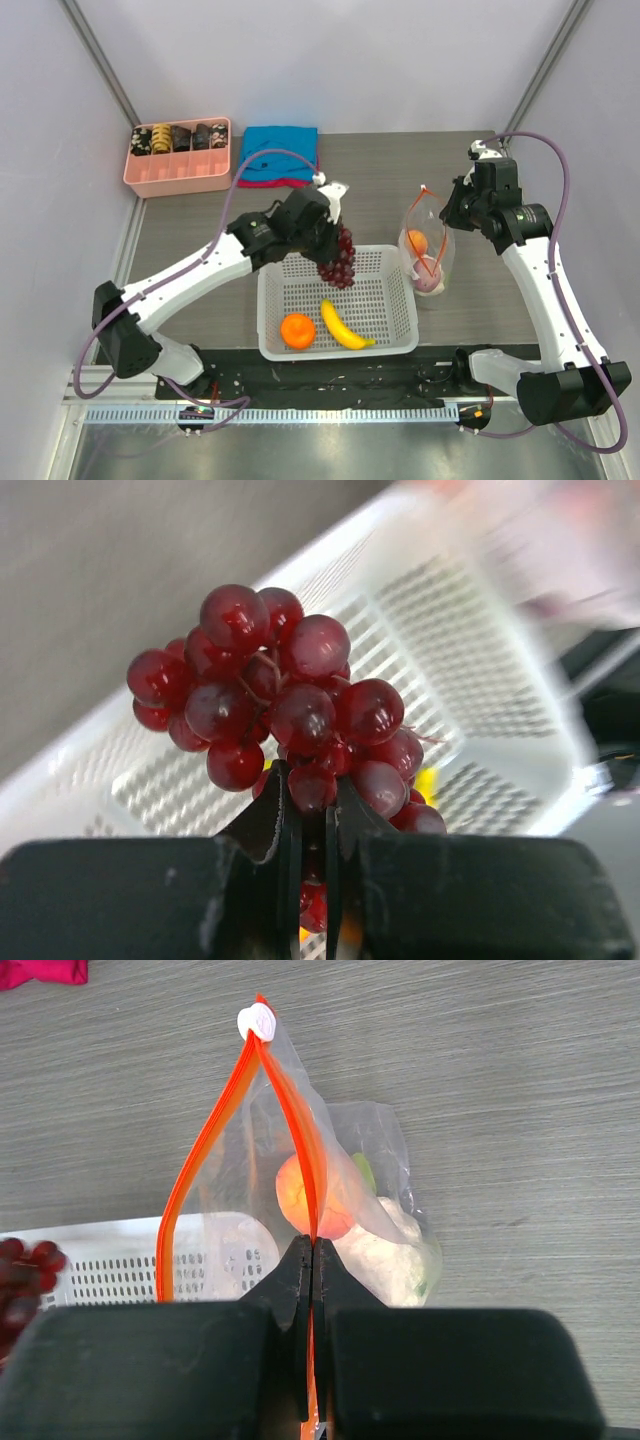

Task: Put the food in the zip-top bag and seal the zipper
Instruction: Pick up the fake fruit from the bin, then place the fake fruit in the zipper food storage bag.

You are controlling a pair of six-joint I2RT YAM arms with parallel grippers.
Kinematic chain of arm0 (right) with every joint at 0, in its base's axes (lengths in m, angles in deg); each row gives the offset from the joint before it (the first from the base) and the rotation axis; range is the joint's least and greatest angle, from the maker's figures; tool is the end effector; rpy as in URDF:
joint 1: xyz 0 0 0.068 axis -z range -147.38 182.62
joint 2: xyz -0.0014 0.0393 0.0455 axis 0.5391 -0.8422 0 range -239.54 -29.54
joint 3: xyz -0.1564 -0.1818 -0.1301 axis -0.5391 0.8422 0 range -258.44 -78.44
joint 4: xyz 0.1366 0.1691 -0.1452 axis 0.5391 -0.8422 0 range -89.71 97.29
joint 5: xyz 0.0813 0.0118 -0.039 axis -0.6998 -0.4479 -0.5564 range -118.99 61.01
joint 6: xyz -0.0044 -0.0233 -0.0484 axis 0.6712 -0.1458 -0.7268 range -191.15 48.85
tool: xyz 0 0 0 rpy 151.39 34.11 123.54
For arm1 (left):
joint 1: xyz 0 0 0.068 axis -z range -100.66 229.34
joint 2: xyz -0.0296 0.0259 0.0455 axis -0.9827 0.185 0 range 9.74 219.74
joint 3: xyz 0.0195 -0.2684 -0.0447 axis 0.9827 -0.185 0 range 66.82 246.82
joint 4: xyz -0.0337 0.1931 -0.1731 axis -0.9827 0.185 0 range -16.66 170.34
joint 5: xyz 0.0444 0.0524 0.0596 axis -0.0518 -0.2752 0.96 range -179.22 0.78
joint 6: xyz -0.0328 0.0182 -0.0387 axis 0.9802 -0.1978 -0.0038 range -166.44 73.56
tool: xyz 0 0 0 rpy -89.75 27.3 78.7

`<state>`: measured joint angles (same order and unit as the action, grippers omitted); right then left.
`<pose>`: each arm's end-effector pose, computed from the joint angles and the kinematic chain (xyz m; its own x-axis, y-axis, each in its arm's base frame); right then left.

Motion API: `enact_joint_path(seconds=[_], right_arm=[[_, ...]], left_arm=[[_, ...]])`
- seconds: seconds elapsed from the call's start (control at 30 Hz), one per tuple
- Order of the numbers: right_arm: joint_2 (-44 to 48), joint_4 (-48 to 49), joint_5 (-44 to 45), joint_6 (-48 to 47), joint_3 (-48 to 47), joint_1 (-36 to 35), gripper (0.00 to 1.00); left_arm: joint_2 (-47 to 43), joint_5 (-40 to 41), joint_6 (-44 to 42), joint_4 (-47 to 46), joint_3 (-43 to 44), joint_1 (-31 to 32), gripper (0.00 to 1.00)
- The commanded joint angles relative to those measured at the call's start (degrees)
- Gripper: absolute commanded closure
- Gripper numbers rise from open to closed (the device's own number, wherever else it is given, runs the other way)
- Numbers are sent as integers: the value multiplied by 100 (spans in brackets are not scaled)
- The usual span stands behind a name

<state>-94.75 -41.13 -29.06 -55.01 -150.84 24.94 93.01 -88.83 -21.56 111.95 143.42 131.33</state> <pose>0.2254 0.0304 0.3711 -0.6649 0.1909 -0.7221 0.0523 0.9763 0.2099 0.1950 -0.2493 0.3289 -0.7272 0.2473 -0.6404 0.5281 0.7975 -0.2917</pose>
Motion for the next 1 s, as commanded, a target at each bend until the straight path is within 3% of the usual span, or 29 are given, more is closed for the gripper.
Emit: enact_joint_path(seconds=[0.0,0.1,0.27,0.4,0.63,0.97], right_arm=[[122,158,-220,-102,24,12,99],[122,140,-274,-111,-20,12,99],[123,70,207,-120,-108,21,99],[175,61,228,-146,-38,30,99],[421,96,-142,-138,121,65,99],[536,52,-194,-155,59,118,99]], left_arm=[[-285,-1028,-571,-1117,996,48,100],[-144,-2475,-784,-1872,1462,75,100],[549,-3614,-214,-2322,2157,154,100],[1181,-4536,663,-3716,2367,163,100],[2166,-4829,2476,-5152,2729,110,100],[2747,-4284,2996,-5119,2386,-364,100]])
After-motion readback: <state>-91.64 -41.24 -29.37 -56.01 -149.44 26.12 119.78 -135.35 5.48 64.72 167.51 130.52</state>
